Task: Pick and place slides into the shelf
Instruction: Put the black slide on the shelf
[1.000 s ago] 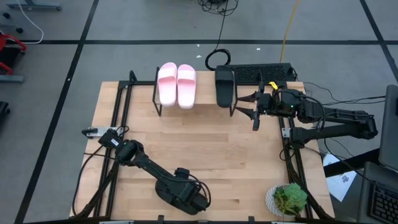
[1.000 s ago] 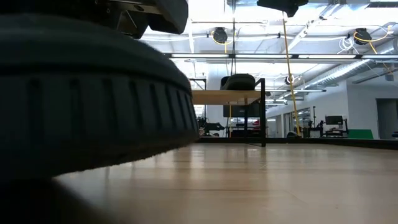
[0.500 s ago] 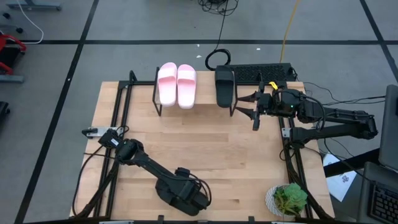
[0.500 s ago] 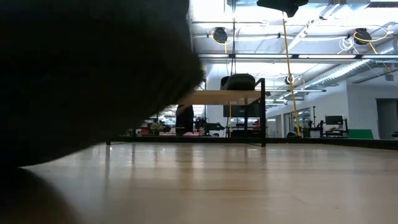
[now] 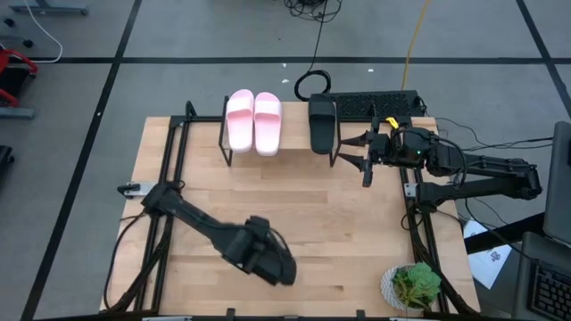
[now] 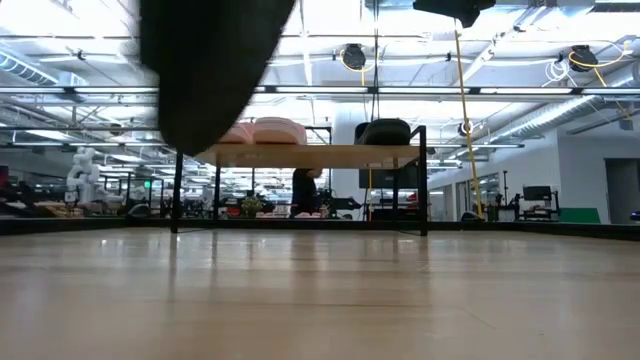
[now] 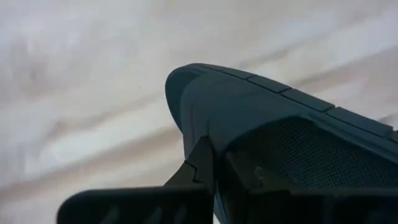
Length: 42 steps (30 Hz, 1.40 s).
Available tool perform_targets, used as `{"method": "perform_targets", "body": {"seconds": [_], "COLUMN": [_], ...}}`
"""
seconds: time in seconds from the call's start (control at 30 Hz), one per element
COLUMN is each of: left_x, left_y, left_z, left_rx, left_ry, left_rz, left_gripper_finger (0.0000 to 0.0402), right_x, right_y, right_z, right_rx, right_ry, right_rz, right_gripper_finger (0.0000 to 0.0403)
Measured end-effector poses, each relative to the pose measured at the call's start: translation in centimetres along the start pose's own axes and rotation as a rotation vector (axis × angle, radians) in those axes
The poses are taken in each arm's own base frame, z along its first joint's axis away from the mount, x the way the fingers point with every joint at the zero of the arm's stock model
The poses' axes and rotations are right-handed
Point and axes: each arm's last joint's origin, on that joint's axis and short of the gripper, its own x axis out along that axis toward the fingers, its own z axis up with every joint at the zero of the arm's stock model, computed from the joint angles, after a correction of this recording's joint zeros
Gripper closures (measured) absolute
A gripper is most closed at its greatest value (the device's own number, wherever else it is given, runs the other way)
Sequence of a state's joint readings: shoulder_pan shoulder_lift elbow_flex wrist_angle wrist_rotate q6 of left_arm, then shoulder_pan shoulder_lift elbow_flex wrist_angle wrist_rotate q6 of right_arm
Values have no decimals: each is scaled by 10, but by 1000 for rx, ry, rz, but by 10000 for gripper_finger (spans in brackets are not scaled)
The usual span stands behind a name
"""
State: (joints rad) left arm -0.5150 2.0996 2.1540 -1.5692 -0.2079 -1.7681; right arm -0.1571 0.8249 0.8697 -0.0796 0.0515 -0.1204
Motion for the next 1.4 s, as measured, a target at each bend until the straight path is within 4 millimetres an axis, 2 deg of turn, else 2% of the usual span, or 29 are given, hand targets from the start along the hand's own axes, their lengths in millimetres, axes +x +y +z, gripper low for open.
{"method": "perform_targets", "body": {"seconds": [0.23, 0.47, 0.57, 0.67, 0.87, 1.07, 1.2, 1.4], "left_x": [-40, -83, -107, -119, -131, -133, -128, -112], "left_y": [19, 45, 55, 65, 83, 87, 84, 66], "left_z": [63, 134, 160, 182, 220, 245, 255, 266], "left_rx": [107, 274, 365, 464, 630, 819, 921, 1063], "left_ry": [-216, -424, -552, -659, -747, -838, -863, -865], "left_rz": [-102, -126, -114, -87, 6, 187, 347, 543], "left_gripper_finger": [401, 401, 401, 401, 402, 402, 402, 402], "right_x": [1, 5, 7, 10, 10, 7, 3, -4], "right_y": [0, -4, -5, -5, -9, -16, -19, -22], "right_z": [0, -3, -4, -5, -5, 9, 22, 35], "right_rx": [0, 2, 1, 31, 68, 104, 78, 54], "right_ry": [3, 35, 49, 54, 48, -81, -194, -305], "right_rz": [-9, -143, -183, -212, -341, -545, -612, -706], "right_gripper_finger": [248, 248, 248, 248, 248, 248, 248, 248]}}
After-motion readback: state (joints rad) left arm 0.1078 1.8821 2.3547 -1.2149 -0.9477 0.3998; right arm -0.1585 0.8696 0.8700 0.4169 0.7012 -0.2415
